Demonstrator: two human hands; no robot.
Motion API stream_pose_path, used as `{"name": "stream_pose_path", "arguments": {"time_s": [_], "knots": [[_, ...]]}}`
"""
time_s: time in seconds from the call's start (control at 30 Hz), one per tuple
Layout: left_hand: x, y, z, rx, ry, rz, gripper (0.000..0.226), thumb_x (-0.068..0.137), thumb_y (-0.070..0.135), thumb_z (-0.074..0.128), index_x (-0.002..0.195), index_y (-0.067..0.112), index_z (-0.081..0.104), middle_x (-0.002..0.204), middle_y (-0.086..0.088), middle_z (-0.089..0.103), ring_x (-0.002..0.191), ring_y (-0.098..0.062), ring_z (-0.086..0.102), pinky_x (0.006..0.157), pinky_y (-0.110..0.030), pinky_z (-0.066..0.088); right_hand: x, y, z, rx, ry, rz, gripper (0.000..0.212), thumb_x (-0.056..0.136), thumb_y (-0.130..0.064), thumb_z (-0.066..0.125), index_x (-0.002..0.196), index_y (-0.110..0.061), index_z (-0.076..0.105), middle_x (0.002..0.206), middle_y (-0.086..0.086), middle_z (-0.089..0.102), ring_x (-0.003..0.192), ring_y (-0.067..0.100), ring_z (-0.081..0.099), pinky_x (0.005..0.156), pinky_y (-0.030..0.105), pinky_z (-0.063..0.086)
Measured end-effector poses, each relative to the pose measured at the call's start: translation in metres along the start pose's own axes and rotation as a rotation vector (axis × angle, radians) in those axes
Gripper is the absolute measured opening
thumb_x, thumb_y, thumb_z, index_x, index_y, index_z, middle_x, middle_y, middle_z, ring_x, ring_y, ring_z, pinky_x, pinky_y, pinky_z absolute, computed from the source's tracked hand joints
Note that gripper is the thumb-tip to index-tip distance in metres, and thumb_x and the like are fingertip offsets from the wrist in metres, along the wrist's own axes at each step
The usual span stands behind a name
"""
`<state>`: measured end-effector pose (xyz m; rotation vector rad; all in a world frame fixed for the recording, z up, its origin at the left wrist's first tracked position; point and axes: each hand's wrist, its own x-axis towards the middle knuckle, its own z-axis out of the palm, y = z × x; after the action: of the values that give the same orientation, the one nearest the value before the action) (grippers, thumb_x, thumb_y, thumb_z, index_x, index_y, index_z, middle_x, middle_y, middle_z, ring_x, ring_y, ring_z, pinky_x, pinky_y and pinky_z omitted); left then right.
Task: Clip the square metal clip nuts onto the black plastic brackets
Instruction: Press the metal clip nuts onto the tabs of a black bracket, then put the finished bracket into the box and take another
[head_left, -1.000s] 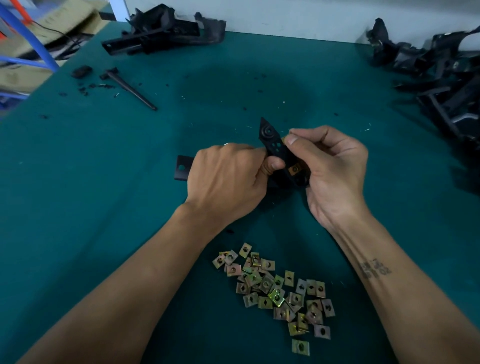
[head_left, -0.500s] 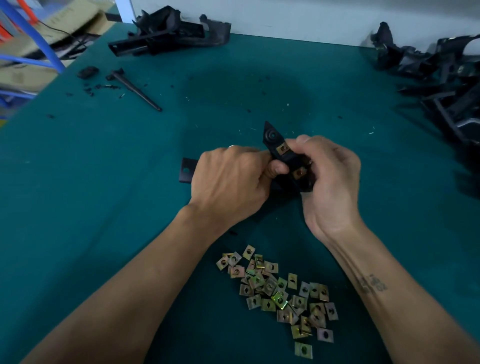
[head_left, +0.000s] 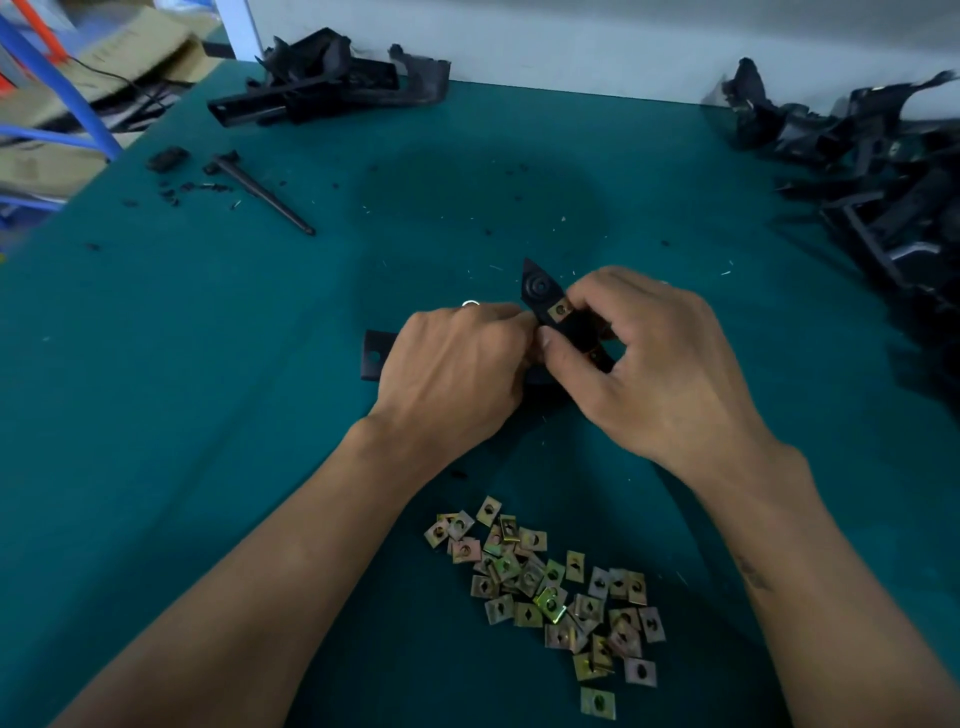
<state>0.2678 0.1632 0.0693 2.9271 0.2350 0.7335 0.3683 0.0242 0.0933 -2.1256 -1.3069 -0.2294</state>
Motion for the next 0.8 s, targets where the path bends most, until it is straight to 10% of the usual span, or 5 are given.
{"name": "stream_pose_path", "arguments": {"time_s": [0.27, 0.5, 0.63, 0.8], "knots": [[-0.002, -0.002, 0.002, -0.083, -0.002, -0.054, 0.027, 0.078, 0.005, 0.058, 0.072, 0.018, 0.035, 0.068, -0.006, 0.058, 0.054, -0.034, 0.052, 0.049, -0.031, 0.03, -0.004, 0.0, 0.007, -0.198, 0.066, -0.086, 0.028, 0.097, -0.046, 0.054, 0.095, -0.019, 0.063, 0.085, -0.008, 0.062, 0.079, 0.02, 0.057, 0.06, 0.037, 0.047], [0.001, -0.001, -0.008, -0.159, 0.195, -0.316, 0.015, 0.095, 0.019, 0.055, 0.084, 0.01, 0.06, 0.083, -0.008, 0.065, 0.071, -0.036, 0.057, 0.054, -0.041, 0.042, -0.008, 0.006, 0.012, 0.194, 0.186, 0.223, 0.051, 0.091, -0.064, 0.058, 0.124, -0.025, 0.06, 0.103, -0.013, 0.068, 0.093, 0.007, 0.066, 0.08, 0.038, 0.057], [0.023, 0.028, -0.022, -0.564, 0.413, -0.507, 0.038, 0.095, 0.026, 0.056, 0.061, 0.017, 0.042, 0.052, 0.005, 0.047, 0.048, -0.009, 0.041, 0.052, -0.031, 0.024, -0.018, -0.019, 0.015, 0.629, 0.147, 0.38, 0.029, 0.093, -0.034, 0.068, 0.111, -0.012, 0.067, 0.094, -0.002, 0.074, 0.087, 0.009, 0.069, 0.083, 0.043, 0.057], [0.035, 0.094, -0.019, -0.85, 0.337, -0.436, 0.025, 0.088, 0.031, 0.053, 0.07, 0.014, 0.05, 0.061, 0.009, 0.053, 0.059, -0.006, 0.045, 0.056, -0.035, 0.039, -0.055, -0.041, -0.024, 0.677, 0.389, 0.405, 0.018, 0.09, -0.01, 0.06, 0.105, -0.002, 0.066, 0.089, 0.008, 0.07, 0.08, 0.017, 0.061, 0.072, 0.044, 0.053]]}}
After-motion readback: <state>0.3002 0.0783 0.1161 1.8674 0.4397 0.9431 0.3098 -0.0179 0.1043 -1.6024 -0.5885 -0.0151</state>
